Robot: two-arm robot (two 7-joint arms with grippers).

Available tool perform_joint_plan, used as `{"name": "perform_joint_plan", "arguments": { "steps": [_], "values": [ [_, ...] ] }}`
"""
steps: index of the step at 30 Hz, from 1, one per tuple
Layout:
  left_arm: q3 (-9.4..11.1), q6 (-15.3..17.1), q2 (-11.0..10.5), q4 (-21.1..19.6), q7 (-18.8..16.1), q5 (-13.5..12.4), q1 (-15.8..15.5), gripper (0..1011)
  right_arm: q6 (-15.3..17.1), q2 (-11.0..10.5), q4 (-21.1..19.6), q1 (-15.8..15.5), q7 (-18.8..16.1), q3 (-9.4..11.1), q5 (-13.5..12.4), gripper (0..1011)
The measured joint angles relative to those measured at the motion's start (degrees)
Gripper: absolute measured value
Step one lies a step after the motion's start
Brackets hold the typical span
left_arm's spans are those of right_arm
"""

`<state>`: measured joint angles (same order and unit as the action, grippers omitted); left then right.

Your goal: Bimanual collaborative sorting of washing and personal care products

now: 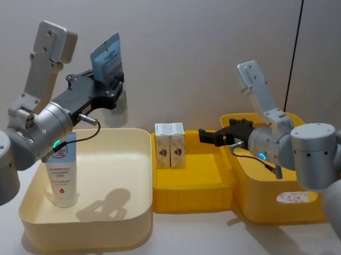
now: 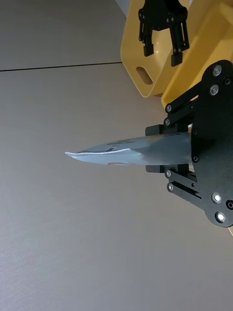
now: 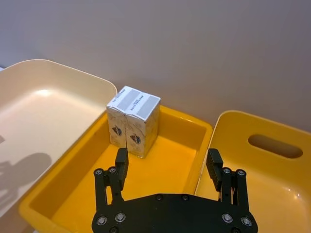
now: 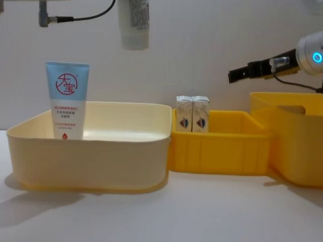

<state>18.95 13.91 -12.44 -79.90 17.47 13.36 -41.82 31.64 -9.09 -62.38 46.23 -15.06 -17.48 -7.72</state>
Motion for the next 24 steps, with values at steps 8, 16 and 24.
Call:
{"name": "perform_joint_plan", "arguments": {
  "steps": [8,16,24],
  "values": [
    [-0.51,-1.10,1.13,2.77,1.44,2.16,-1.24,311,-4.62,-1.99,-3.48,-1.21,-3.37,-2.26,1.57,1001],
    [-0.55,-2.04,1.92,4.85,2.28,3.53,-2.02,311,-10.36,-4.39,-6.94,-2.31,-7.24,-4.65,2.59,1001],
    [-0.43,-2.43,2.28,5.70,2.35,4.33,-2.18,311,-12.70,-4.91,-6.38,-1.61,-9.35,-5.99,2.78,1001]
  ]
}}
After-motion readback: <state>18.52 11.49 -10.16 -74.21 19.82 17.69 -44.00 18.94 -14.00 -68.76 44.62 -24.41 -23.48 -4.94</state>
